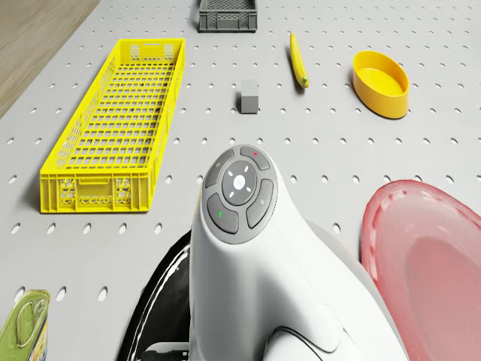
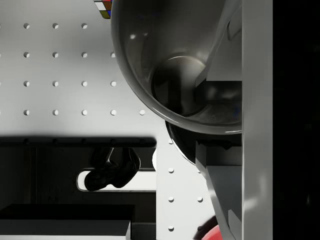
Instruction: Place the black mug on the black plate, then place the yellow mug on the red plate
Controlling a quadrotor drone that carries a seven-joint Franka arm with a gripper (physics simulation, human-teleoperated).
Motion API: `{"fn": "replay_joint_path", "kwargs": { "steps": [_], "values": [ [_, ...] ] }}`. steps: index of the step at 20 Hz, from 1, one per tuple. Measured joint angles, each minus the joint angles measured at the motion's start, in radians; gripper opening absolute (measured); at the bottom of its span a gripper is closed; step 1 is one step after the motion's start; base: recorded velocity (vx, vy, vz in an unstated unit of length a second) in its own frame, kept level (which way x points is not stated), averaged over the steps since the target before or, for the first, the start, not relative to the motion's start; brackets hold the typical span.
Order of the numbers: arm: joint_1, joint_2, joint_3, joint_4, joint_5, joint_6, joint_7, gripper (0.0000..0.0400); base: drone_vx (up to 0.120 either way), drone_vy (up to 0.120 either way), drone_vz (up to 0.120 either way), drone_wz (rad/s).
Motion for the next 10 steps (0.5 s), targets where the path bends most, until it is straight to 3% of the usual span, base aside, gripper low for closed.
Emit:
{"fn": "replay_joint_path", "kwargs": {
  "steps": [4, 10],
  "values": [
    [-0.001, -0.003, 0.001, 0.000, 0.001, 0.003, 0.001, 0.0100, 0.120, -0.080, 0.000, 0.000],
    [-0.002, -0.008, 0.001, 0.000, 0.003, 0.008, 0.002, 0.0100, 0.120, 0.000, 0.000, 0.000]
  ]
}}
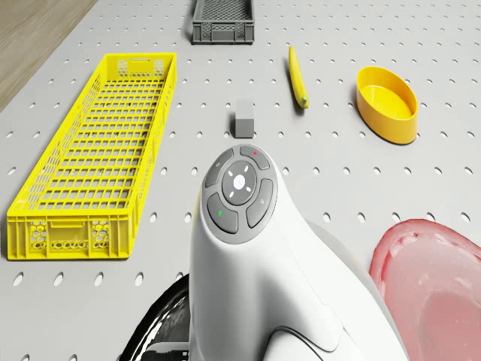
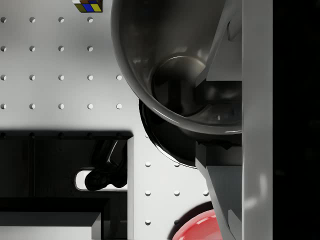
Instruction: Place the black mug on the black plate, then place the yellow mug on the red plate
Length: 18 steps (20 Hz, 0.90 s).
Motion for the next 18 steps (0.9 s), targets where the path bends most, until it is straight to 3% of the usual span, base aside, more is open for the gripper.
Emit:
{"fn": "replay_joint_path", "kwargs": {
  "steps": [14, 18],
  "values": [
    [-0.003, -0.010, 0.001, 0.000, 0.004, 0.009, 0.002, 0.0100, 0.114, 0.000, 0.000, 0.000],
    [-0.005, -0.013, -0.010, 0.003, -0.006, 0.016, 0.002, 0.0100, 0.010, 0.000, 0.000, 0.000]
  ]
}}
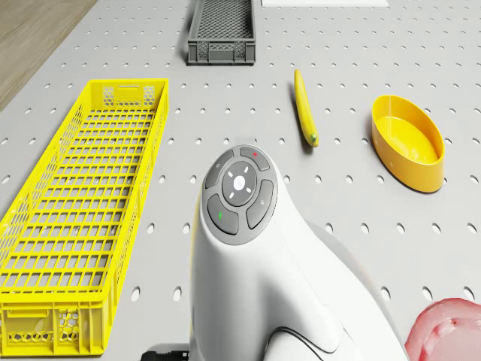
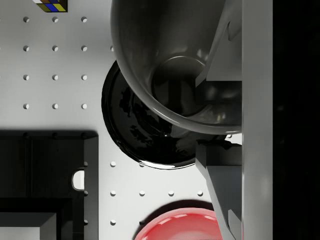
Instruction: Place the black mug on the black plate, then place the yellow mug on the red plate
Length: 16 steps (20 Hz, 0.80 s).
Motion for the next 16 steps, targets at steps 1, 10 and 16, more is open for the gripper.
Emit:
{"fn": "replay_joint_path", "kwargs": {
  "steps": [1, 10, 16],
  "values": [
    [-0.001, -0.001, -0.009, 0.002, -0.009, 0.004, 0.000, 0.0100, 0.000, 0.000, 0.000, 0.000],
    [-0.021, -0.004, -0.126, 0.035, -0.118, 0.050, 0.000, 0.0100, 0.000, 0.000, 0.000, 0.000],
    [-0.036, 0.003, -0.196, 0.062, -0.184, 0.075, -0.001, 0.0100, 0.000, 0.000, 0.000, 0.000]
  ]
}}
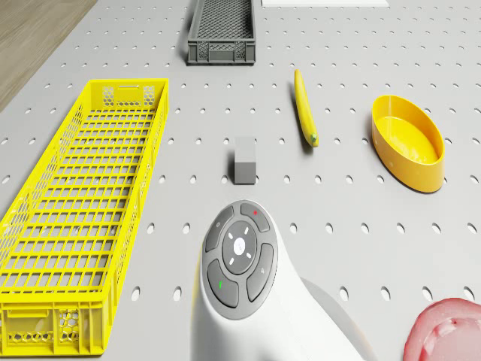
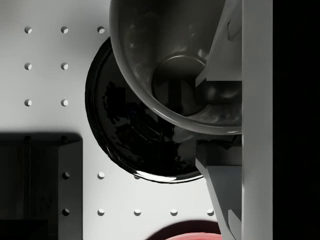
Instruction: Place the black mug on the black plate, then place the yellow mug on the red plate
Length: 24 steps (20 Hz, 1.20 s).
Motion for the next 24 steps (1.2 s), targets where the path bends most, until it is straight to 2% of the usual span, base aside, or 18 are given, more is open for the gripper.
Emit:
{"fn": "replay_joint_path", "kwargs": {
  "steps": [21, 22, 24],
  "values": [
    [-0.029, 0.057, -0.168, 0.091, -0.168, 0.046, -0.015, 0.0100, 0.000, 0.000, 0.000, 0.000],
    [-0.029, 0.060, -0.173, 0.094, -0.174, 0.047, -0.017, 0.0166, 0.000, 0.000, 0.000, 0.000],
    [-0.027, 0.065, -0.177, 0.096, -0.179, 0.045, -0.019, 0.0258, 0.000, 0.000, 0.000, 0.000]
  ]
}}
